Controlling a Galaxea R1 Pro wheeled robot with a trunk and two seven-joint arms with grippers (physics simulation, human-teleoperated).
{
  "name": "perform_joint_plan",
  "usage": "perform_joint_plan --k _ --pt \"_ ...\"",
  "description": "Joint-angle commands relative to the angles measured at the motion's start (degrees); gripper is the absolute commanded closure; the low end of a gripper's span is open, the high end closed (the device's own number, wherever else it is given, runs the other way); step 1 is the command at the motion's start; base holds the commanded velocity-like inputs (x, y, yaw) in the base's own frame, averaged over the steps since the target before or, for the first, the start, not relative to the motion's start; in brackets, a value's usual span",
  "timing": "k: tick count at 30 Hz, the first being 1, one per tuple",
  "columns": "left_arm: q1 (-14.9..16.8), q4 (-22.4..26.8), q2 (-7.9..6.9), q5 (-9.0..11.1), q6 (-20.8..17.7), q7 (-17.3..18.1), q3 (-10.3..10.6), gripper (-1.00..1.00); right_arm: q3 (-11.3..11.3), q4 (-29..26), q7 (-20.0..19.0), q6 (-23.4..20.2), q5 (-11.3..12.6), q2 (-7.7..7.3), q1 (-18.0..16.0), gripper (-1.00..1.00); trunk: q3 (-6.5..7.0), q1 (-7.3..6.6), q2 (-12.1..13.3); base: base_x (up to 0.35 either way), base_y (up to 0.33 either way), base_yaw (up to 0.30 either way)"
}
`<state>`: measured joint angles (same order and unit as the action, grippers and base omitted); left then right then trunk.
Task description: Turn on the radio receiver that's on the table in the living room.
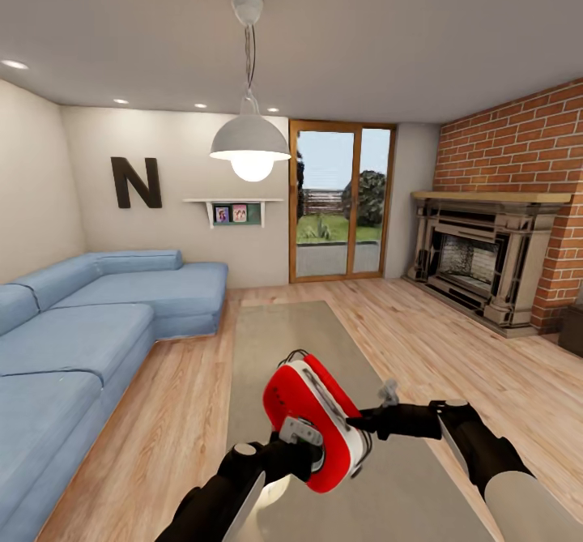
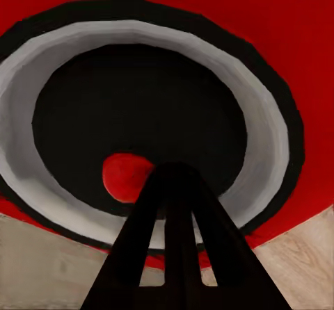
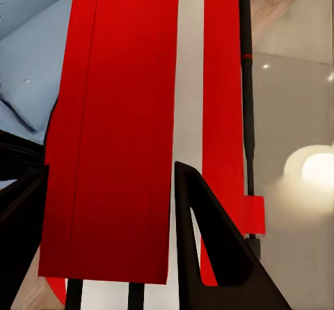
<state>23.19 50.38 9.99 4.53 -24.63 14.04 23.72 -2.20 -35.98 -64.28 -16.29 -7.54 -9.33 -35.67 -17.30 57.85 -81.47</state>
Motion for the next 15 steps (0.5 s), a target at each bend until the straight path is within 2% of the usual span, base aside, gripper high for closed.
perform_joint_plan --k 1,15 --pt "0.0 -0.5 0.01 0.0 0.1 0.0 0.0 1.00 -0.2 -0.1 -3.8 -0.2 2.6 0.03 0.0 1.00 0.01 0.00 0.0 0.000 0.000 0.000" --pt "0.4 -1.6 0.01 0.0 1.7 -0.1 -0.2 1.00 -0.1 -0.1 -3.1 -0.1 3.1 0.02 0.0 1.00 0.01 0.00 0.0 0.000 0.000 0.000"
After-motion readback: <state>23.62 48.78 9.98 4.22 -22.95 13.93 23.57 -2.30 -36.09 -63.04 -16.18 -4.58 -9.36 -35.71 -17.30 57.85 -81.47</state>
